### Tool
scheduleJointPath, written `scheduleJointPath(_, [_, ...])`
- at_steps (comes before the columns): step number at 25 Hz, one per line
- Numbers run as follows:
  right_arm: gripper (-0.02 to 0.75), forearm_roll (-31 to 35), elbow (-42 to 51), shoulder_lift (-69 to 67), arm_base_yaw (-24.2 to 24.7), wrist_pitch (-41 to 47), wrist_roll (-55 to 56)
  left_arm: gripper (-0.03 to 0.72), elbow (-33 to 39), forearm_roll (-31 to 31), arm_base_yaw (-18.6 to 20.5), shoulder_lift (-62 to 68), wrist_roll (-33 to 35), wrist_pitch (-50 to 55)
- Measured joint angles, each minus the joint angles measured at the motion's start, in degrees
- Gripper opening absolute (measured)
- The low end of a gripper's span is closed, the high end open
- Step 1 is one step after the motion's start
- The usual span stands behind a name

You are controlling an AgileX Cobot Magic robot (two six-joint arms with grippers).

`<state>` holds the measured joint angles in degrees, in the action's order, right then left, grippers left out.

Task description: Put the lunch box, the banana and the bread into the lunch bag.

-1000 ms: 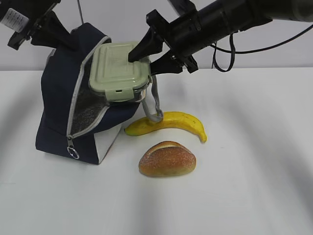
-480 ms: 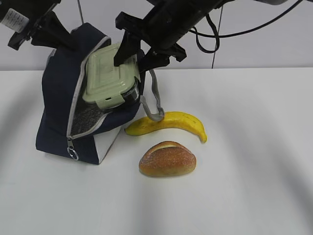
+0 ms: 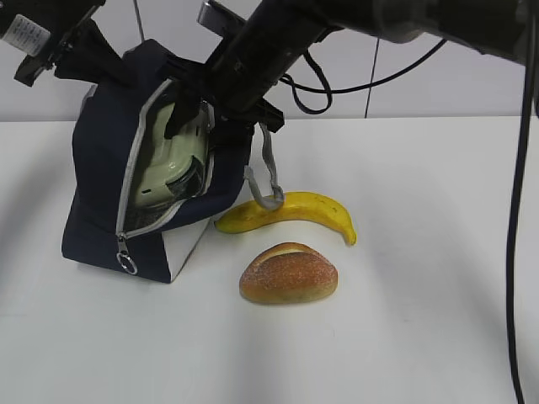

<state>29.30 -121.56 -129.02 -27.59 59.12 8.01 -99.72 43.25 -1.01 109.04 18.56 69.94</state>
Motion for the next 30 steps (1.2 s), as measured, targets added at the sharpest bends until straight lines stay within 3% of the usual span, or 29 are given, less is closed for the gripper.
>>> scheduleJointPath(9, [0.393,5.6,-0.6,-5.1,-1.3,-7.7,0.0,-0.003,0.0,-0.1,0.0,0.6,0.0,0.0])
scheduleJointPath(14, [0.401,14.8,-0.8,-8.9,-1.4,-10.8,-6.7,-0.003,0.0,-1.3,0.0,0.8,0.0,-0.4])
scheduleJointPath(19, [0.527,22.5,-1.0,-10.7,-1.7,-12.8,-12.4,-0.003,0.0,-3.3,0.0,0.8,0.1,-0.5])
scheduleJointPath(24, [0.576,22.8,-3.2,-10.7,-1.3,-8.2,-14.1,-0.003,0.0,-2.8,0.0,0.9,0.1,-0.5])
scheduleJointPath(30, [0.580,19.4,-10.9,-10.8,1.9,4.9,-14.5,-0.003,0.0,-2.8,0.0,0.9,0.1,-0.5])
